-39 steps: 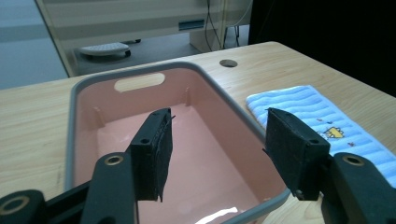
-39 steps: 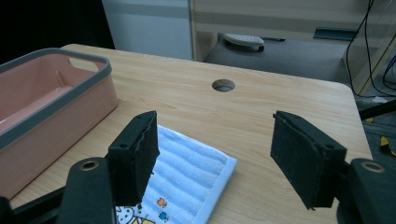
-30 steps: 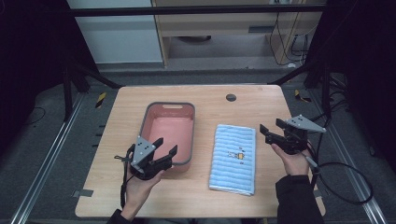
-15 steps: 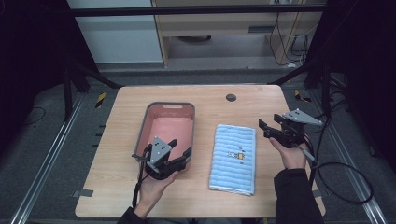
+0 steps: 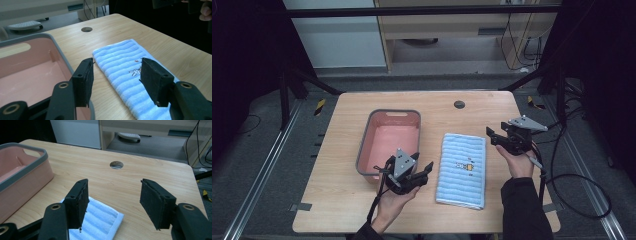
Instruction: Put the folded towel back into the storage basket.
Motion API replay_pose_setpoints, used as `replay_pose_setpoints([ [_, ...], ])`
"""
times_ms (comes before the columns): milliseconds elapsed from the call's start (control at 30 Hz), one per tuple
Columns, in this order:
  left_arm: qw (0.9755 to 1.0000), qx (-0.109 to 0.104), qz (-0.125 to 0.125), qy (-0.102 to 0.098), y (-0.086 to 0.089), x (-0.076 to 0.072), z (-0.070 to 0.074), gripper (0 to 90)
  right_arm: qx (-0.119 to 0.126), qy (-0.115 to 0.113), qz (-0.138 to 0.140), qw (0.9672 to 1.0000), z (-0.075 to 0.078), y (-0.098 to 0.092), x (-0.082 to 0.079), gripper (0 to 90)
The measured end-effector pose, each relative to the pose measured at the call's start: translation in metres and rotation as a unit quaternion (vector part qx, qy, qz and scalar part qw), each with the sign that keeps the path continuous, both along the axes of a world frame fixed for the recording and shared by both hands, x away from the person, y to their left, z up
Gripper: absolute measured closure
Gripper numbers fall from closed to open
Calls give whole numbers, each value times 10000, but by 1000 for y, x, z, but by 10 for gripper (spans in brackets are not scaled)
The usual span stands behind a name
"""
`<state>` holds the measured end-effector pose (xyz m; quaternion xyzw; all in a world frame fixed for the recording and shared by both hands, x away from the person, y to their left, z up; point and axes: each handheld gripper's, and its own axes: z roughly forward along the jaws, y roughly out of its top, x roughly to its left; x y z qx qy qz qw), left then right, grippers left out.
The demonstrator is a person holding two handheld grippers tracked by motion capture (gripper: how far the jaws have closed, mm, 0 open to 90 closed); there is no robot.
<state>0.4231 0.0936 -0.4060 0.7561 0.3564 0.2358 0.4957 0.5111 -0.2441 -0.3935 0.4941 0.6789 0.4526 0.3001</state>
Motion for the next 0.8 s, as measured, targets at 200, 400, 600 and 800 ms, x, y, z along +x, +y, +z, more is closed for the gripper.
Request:
replay_pose_setpoints([
  [200, 9998, 98, -126, 85, -15, -2, -10, 451, -10, 45, -7, 10000, -5, 0, 5, 412],
  [400, 9995, 150, -207, 188, -25, -2, -18, 482, -33, 122, 5, 9999, -12, 1, 10, 430],
  [600, 9989, 253, -244, 296, -32, -3, -28, 501, -48, 206, 4, 9998, -19, 2, 14, 443],
  [800, 9979, 333, -268, 480, -36, -2, -41, 521, -93, 331, 1, 9994, -28, 2, 19, 445],
])
